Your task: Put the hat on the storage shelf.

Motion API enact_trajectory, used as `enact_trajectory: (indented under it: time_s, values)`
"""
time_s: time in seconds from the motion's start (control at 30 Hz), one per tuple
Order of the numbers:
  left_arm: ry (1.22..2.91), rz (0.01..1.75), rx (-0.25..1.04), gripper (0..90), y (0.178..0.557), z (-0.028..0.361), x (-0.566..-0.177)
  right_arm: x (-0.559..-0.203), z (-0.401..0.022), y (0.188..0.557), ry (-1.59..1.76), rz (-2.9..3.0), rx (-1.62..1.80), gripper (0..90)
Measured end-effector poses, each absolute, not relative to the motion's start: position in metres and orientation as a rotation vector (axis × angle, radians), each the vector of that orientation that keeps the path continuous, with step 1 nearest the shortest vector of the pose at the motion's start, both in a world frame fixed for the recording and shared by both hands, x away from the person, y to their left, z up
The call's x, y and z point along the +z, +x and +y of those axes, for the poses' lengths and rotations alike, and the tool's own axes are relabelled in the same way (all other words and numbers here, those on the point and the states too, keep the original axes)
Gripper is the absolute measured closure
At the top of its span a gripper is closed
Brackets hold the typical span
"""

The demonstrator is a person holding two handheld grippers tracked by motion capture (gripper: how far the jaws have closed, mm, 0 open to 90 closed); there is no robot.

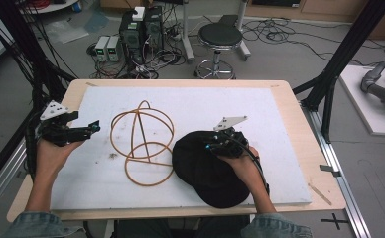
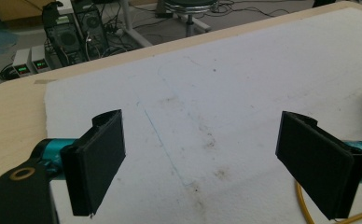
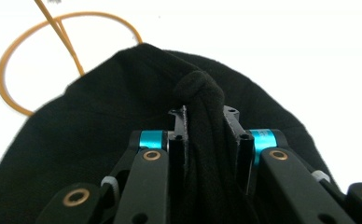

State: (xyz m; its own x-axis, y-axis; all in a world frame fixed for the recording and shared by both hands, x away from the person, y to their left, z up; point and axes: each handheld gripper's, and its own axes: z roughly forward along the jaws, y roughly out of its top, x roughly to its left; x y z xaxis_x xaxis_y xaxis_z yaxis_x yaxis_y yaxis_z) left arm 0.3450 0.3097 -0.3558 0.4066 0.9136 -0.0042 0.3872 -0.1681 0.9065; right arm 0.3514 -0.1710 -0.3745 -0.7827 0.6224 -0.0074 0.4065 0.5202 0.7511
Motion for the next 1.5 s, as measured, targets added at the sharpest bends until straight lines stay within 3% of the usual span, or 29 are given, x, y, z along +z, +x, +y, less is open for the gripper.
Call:
enact_trajectory:
  time_s: [0.97,1.5]
  values:
    - [1.704,1.144,0.723,16.0,0.341,0.323,-0.35,-0.314,-0.208,0.338,0.819,2.228,1.305,78.1]
    - [1.683,1.142,0.735,16.0,0.338,0.328,-0.345,-0.243,-0.224,0.342,0.741,2.114,1.411,78.0]
